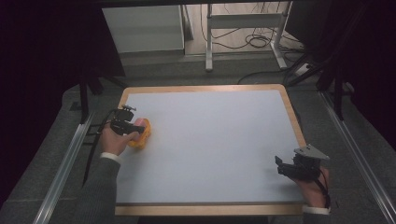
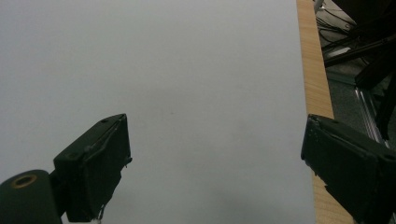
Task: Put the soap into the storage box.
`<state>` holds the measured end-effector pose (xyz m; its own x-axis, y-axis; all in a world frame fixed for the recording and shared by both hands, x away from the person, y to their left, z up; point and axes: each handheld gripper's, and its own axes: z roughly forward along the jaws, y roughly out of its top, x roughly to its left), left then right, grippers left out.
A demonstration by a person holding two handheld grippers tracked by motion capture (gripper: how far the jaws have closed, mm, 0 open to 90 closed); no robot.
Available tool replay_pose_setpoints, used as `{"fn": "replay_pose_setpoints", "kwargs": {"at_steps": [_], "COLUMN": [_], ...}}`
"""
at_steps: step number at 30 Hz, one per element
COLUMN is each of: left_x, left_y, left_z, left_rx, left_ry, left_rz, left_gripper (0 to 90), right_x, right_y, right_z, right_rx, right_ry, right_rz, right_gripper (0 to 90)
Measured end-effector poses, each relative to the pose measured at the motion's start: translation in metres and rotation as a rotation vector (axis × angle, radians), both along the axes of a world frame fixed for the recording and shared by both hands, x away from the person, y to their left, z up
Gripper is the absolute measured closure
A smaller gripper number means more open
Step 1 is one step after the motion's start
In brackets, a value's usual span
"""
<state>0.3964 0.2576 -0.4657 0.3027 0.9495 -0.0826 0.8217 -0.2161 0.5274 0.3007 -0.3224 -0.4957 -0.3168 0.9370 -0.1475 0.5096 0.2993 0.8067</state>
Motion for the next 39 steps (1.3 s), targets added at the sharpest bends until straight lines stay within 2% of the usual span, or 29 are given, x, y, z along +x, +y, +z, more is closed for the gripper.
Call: {"fn": "replay_pose_setpoints", "kwargs": {"at_steps": [9, 12, 15, 17, 19, 22, 25, 29, 33, 37, 39], "left_x": [0.001, -0.002, -0.005, -0.01, -0.017, -0.03, -0.043, -0.06, -0.074, -0.087, -0.093], "left_y": [0.001, 0.0, 0.001, 0.003, 0.004, 0.005, 0.003, -0.003, -0.005, -0.002, -0.001], "left_z": [-0.01, -0.008, -0.002, 0.004, 0.01, 0.018, 0.02, 0.018, 0.009, -0.003, -0.009], "left_rx": [0.007, 0.0, 0.0, -0.011, -0.022, -0.038, -0.059, -0.076, -0.099, -0.149, -0.158], "left_ry": [0.017, -0.015, -0.036, -0.063, -0.097, -0.165, -0.196, -0.215, -0.198, -0.19, -0.188], "left_rz": [-0.003, 0.003, 0.011, 0.009, -0.001, -0.017, -0.068, -0.114, -0.151, -0.126, -0.125], "left_gripper": [59.9, 58.5, 43.1, 34.4, 30.0, 27.2, 25.3, 23.7, 22.7, 24.0, 24.5], "right_x": [0.0, 0.0, 0.0, -0.001, -0.001, -0.001, -0.001, -0.002, -0.002, -0.002, -0.003], "right_y": [0.0, 0.0, 0.0, 0.0, 0.0, 0.0, -0.001, 0.0, 0.002, 0.001, 0.0], "right_z": [0.0, 0.0, 0.0, 0.001, 0.001, 0.001, 0.001, 0.001, 0.001, 0.002, 0.003], "right_rx": [-0.001, -0.002, 0.0, 0.0, -0.002, -0.003, -0.003, -0.006, -0.006, -0.01, -0.011], "right_ry": [-0.001, 0.0, -0.002, -0.003, -0.004, -0.005, -0.009, -0.008, -0.008, -0.013, -0.017], "right_rz": [0.0, -0.002, -0.002, -0.001, -0.003, -0.004, -0.008, -0.003, 0.0, 0.0, -0.002], "right_gripper": [8.0, 7.9, 8.0, 7.9, 7.9, 7.9, 8.0, 8.0, 8.0, 8.0, 8.0]}}
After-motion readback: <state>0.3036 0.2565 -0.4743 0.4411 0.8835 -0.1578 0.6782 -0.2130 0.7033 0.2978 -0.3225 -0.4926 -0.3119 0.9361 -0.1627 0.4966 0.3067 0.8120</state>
